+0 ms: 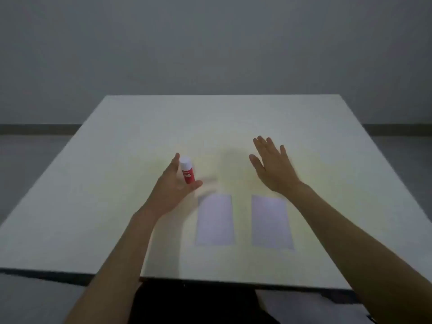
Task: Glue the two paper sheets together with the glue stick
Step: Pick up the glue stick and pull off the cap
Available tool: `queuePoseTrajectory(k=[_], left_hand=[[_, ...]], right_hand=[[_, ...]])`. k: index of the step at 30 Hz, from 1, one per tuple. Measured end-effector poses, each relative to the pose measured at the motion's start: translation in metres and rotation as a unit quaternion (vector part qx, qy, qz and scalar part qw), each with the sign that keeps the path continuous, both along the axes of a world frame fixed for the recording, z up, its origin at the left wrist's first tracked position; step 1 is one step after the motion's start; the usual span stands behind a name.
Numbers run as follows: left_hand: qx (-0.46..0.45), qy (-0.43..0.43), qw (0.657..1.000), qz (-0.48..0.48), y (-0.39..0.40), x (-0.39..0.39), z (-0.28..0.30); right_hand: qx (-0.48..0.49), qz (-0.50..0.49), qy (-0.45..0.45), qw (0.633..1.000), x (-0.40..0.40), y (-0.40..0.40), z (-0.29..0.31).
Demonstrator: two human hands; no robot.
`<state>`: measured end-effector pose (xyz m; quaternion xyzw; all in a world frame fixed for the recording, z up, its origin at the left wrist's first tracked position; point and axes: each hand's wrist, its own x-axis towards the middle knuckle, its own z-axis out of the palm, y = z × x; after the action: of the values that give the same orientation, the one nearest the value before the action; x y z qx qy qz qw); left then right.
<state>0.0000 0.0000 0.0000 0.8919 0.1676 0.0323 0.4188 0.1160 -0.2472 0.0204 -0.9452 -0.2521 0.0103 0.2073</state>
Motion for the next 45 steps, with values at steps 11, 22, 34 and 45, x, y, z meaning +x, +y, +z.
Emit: queuePoseTrajectory(k=[11,22,34,45], left_hand=[[0.008,-0.192,0.981,0.032,-0.039,-0.028,0.037],[0.244,-0.188,0.950,-0.048,-0.072,-0.032,0.060],[0.274,-0.198,0.941,-0.028,-0.077,-0.029,0.061],[0.239,-0.150,0.959,-0.013,-0.076,-0.033,0.058]], right_hand=[[0.232,0.001,-0.010,0.973,-0.059,-0.003,0.045],[0.250,0.069,0.187,0.948,-0.076,0.026,0.056],[0.235,0.088,0.230,0.940,-0.065,0.008,0.058],[0.290,0.054,0.164,0.941,-0.045,-0.017,0.061]])
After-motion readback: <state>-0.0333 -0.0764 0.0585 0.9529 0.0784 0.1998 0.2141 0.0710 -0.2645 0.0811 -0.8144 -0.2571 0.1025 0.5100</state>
